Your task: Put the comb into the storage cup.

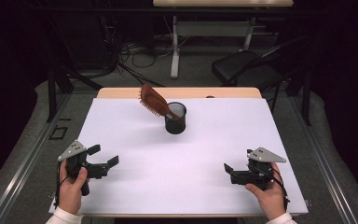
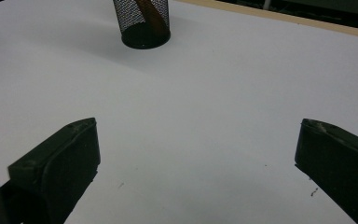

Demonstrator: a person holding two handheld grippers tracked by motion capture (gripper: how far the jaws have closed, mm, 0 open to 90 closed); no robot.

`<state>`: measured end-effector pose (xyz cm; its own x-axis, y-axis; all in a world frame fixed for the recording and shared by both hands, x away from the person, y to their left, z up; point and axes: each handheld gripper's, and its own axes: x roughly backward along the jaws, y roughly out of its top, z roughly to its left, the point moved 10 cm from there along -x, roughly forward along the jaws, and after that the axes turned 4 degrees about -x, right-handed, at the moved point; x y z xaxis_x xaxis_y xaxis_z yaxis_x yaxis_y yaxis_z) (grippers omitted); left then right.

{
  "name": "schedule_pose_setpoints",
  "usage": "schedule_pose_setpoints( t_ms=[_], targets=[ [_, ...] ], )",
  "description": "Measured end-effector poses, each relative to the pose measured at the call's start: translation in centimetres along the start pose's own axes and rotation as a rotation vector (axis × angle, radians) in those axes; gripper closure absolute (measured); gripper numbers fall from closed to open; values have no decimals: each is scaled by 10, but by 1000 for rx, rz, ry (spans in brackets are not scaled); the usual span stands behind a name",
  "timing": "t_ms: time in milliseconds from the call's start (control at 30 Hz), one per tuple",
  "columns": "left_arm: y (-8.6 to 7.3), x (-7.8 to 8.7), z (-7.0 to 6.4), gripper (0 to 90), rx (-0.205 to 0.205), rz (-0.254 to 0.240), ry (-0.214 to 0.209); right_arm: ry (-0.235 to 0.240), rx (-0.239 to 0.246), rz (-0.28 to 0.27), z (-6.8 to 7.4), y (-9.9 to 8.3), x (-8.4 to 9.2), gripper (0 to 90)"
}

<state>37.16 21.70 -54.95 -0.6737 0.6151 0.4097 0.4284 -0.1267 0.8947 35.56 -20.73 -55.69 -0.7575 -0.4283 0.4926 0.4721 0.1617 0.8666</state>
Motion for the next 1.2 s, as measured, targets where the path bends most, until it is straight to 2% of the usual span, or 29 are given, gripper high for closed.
schedule_pose_setpoints(
  t_ms=[400, 567, 733, 800, 867, 1200],
  targets=[
    [-12, -1, 9, 7, 27, -24, 39, -46, -25, -29, -13, -7, -1, 0],
    [-18, -2, 15, 8, 3, -27, 63, -71, -38, -22, -23, -13, -4, 0],
    [-22, -2, 20, 8, 15, -30, 72, -101, -54, -22, -32, -18, -6, 0],
    [-23, -2, 22, 8, 18, -30, 79, -107, -57, -4, -34, -21, -5, 0],
    [-24, -2, 24, 8, 19, -30, 90, -120, -55, -23, -36, -20, -6, 0],
    [-30, -2, 31, 8, 33, -31, 115, -155, -108, -27, -50, -24, -7, 0]
  ],
)
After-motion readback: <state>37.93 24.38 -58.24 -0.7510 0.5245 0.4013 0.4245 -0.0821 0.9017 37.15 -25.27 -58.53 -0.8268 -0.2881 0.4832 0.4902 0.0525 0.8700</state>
